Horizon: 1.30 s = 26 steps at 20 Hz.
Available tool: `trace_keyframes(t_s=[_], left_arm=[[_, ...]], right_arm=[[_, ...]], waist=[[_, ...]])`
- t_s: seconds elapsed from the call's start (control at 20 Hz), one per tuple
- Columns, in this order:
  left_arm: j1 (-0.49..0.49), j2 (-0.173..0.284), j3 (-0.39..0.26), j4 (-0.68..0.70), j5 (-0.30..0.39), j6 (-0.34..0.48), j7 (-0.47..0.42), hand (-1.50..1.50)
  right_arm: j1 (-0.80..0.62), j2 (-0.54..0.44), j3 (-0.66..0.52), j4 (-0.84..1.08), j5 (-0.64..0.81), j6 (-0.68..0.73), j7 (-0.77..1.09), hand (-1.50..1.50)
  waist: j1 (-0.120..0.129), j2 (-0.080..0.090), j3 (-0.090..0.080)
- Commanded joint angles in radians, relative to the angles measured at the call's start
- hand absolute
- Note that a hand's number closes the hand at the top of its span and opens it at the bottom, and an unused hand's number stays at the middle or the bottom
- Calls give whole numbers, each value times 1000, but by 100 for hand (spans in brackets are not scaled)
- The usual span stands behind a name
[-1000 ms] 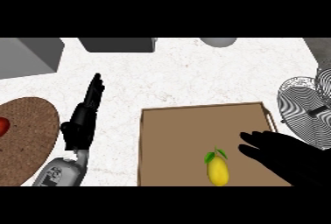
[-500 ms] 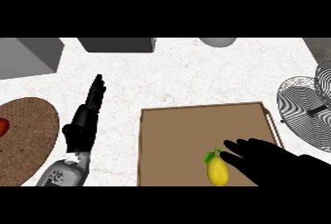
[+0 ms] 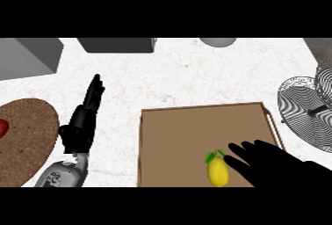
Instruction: Pick the lemon from the tray and place it in the tiered basket
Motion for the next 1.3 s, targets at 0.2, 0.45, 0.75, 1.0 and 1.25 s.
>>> trace_keyframes(t_s=[0.2, 0.45, 0.75, 1.0, 1.25], left_arm=[[13, -46, -13, 32, -50, -1, -24, 0], [19, -39, 29, 17, -31, -33, -25, 0], [62, -42, 45, 27, -27, -67, -95, 0], [53, -51, 48, -14, -34, -89, -25, 0], [-62, -70, 92, 46, -77, -78, 20, 0]], right_arm=[[-5, 55, 15, 40, 165, 142, -93, -150], [58, 136, 133, 33, 412, 143, -141, -150], [102, 170, 112, 141, 554, 106, -195, -150], [116, 229, 96, 230, 611, 122, -252, -150], [210, 231, 34, 197, 648, 142, -361, -150]], waist=[[2, 2, 1], [3, 1, 1], [2, 2, 1], [5, 2, 1], [-3, 1, 1]])
